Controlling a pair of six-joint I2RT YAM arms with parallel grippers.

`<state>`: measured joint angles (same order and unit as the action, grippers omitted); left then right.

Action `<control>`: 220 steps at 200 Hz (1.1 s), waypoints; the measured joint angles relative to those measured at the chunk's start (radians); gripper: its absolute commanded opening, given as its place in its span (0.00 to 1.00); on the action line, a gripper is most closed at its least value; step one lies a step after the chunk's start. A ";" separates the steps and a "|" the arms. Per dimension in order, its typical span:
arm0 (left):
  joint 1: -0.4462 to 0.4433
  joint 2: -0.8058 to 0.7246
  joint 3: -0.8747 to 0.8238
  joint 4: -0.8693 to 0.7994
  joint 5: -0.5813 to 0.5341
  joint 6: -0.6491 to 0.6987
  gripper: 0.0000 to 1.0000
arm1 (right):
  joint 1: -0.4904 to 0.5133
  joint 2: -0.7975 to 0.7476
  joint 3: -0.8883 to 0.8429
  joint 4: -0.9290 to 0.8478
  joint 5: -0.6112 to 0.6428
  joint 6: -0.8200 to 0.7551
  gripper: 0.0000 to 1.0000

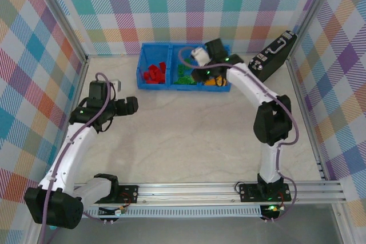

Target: Sort the legos into containers by color

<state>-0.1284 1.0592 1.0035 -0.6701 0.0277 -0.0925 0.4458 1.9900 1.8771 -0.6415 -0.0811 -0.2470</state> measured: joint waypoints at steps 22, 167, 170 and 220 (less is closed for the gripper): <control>0.010 0.000 -0.038 0.022 -0.013 -0.004 0.92 | -0.053 0.004 0.056 -0.008 0.045 0.016 0.24; 0.013 -0.214 -0.201 0.155 -0.090 -0.050 0.98 | -0.135 0.314 0.272 -0.068 0.204 0.075 0.49; 0.013 -0.214 -0.201 0.161 -0.096 -0.050 0.98 | -0.135 0.314 0.272 -0.064 0.204 0.076 0.50; 0.013 -0.223 -0.336 0.342 -0.206 -0.068 1.00 | -0.135 0.313 0.259 -0.047 0.205 0.067 0.71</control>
<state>-0.1150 0.8364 0.6674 -0.3283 -0.1787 -0.1608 0.3103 2.3028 2.1361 -0.6888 0.1238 -0.1799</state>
